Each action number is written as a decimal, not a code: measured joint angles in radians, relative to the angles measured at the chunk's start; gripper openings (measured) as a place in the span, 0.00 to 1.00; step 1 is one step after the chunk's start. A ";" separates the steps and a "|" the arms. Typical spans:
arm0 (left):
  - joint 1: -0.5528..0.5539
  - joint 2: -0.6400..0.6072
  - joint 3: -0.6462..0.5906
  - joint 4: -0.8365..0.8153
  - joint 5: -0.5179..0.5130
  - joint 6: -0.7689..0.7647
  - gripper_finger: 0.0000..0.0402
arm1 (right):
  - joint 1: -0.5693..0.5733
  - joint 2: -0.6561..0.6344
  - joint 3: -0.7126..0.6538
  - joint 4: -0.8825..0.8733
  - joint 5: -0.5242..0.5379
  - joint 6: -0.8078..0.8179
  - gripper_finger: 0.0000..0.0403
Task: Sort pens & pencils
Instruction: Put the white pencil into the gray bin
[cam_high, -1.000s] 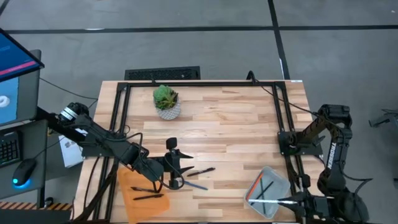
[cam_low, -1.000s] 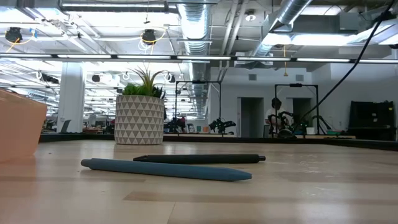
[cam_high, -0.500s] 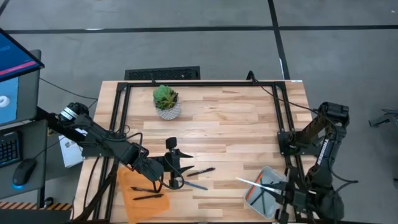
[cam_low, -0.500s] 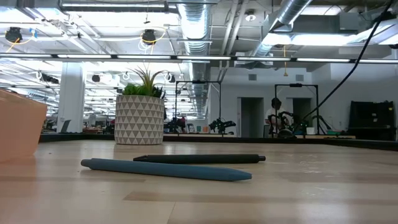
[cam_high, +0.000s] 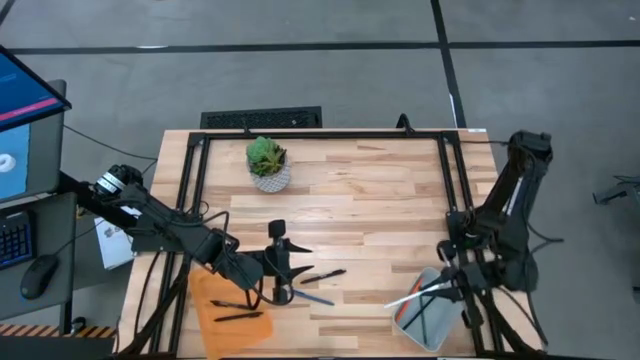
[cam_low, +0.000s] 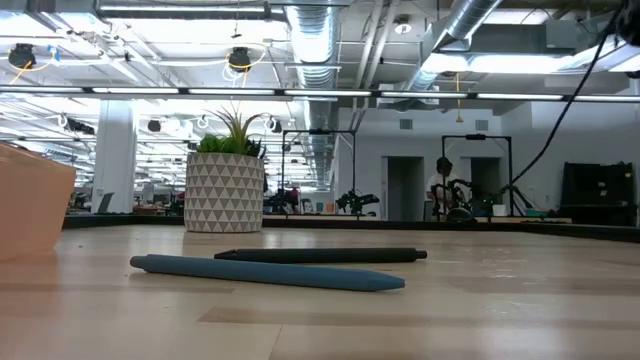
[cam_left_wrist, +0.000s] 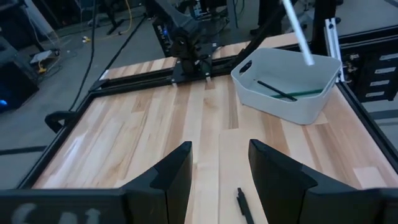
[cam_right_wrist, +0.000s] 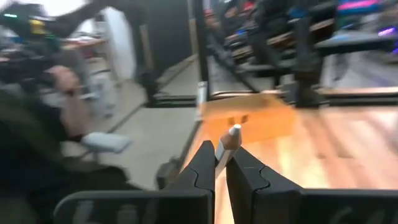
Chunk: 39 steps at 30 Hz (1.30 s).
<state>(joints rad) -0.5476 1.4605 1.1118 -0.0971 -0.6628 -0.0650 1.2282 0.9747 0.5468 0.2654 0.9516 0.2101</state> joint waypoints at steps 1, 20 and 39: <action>0.004 0.000 0.000 0.000 0.000 -0.002 0.38 | -0.016 -0.027 -0.015 -0.002 -0.053 0.001 0.09; 0.011 0.000 0.000 -0.027 -0.008 -0.078 0.38 | 0.048 -0.162 -0.040 -0.647 -0.195 0.831 0.09; 0.012 0.000 0.000 -0.027 -0.026 -0.094 0.38 | 0.100 0.041 -0.040 -0.692 -0.230 1.198 0.16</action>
<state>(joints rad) -0.5360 1.4605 1.1118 -0.1244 -0.6888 -0.1589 1.3281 1.0161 0.5072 -0.4263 0.7219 1.4078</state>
